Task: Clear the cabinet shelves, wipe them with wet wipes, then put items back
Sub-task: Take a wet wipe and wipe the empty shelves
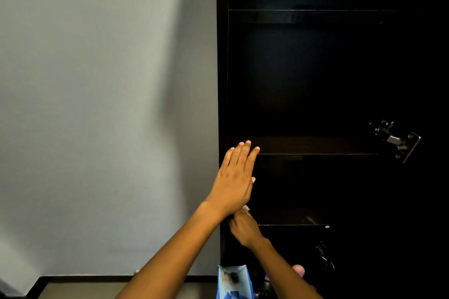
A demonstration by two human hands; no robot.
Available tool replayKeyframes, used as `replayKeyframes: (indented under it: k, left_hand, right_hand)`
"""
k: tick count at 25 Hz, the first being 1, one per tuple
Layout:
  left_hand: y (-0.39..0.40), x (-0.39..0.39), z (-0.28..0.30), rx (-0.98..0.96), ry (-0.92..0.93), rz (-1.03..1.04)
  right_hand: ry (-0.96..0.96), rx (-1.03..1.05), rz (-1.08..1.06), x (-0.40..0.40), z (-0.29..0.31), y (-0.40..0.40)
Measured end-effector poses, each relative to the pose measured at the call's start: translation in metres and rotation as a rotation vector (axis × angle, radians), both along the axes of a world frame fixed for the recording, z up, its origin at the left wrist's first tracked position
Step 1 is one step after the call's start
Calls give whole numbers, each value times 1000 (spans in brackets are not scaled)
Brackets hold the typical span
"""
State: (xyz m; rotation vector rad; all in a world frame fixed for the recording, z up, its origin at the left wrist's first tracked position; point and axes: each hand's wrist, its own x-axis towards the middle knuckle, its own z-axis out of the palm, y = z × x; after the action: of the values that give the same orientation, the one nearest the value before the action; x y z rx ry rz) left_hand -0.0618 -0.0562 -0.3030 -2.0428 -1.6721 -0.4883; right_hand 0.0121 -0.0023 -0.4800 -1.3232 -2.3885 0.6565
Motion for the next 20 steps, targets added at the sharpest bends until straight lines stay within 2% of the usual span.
replayKeyframes:
  k: [3,5,7,11,14,20]
  left_hand:
    - [2,-2,-2,6,-17,-19]
    - [2,-1,-2,9,-21,-25]
    - [1,-2,-1,8,-15,-22]
    - [1,-1,-2,14,-18,-24]
    - [3,0,-5,29,-30,-11]
    - [3,0,-5,26,-46,-14]
  right_hand:
    - [5,94,123,19,1,-25]
    - [-88,195,174,43,-3,-23]
    - [-175,280,64,75,-12,-7]
    - [-230,85,-223,135,-25,6]
    - [-208,102,-323,121,-23,-7]
    - [-233,151,-52,56,-6,5]
